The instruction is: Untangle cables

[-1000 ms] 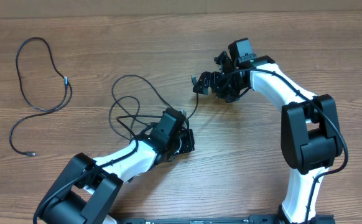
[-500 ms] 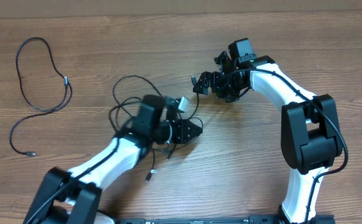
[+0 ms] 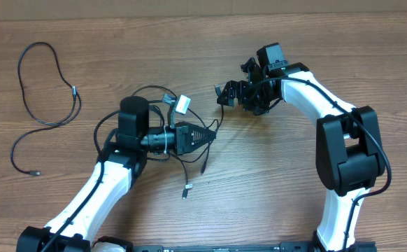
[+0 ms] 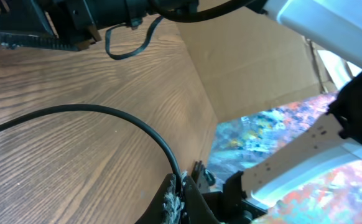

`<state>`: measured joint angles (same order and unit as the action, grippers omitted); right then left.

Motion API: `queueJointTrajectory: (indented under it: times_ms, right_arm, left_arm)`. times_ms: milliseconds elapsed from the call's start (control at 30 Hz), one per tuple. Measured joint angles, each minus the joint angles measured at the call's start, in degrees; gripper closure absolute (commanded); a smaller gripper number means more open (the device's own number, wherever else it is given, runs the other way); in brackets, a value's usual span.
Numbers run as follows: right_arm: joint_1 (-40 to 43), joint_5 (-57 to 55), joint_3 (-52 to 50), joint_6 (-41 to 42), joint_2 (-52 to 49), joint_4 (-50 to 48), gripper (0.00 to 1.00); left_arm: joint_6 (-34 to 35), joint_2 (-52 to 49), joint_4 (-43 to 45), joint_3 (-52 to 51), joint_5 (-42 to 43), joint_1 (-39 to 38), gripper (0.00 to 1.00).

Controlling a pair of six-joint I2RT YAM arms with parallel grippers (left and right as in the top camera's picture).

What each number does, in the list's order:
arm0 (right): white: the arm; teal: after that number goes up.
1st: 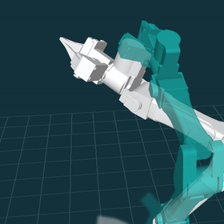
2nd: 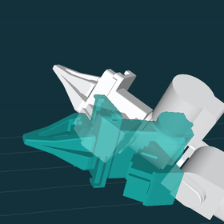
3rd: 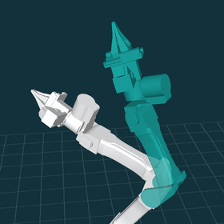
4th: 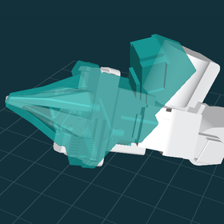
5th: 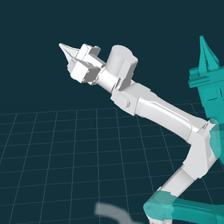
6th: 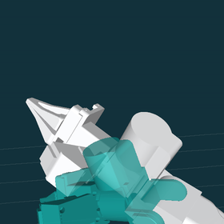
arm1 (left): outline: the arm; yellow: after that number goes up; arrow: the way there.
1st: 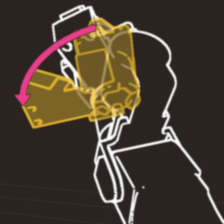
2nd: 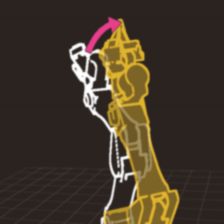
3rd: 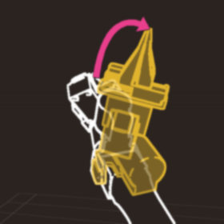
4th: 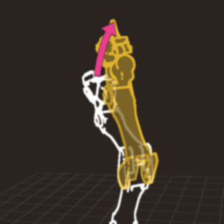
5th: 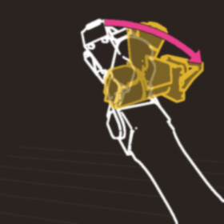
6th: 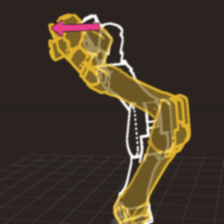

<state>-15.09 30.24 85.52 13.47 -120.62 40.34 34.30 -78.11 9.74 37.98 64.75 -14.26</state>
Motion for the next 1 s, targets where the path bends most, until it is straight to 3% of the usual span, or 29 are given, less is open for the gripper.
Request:
queueJointTrajectory:
  times_ms: [367, 700, 833, 1000]
  right_arm:
    - [0.00, -0.02, 0.00, 0.04, 0.00, -0.02, 0.00]
    - [0.00, 0.00, 0.00, 0.02, 0.00, -0.02, 0.00]
    - [0.00, -0.02, 0.00, 0.02, 0.00, -0.04, 0.00]
    - [0.00, 0.00, 0.00, 0.02, 0.00, -0.07, 0.00]
  left_arm:
    - [-2.58, 0.00, 3.15, 0.00, 5.60, 2.01, 0.96]
    - [-0.90, 0.00, -15.34, -0.13, -16.06, 1.99, 0.96]
    - [-3.52, 0.00, -9.88, -0.20, -12.94, 2.01, 0.96]
    - [-7.50, 0.02, 7.19, -0.33, 2.29, 2.03, 0.94]
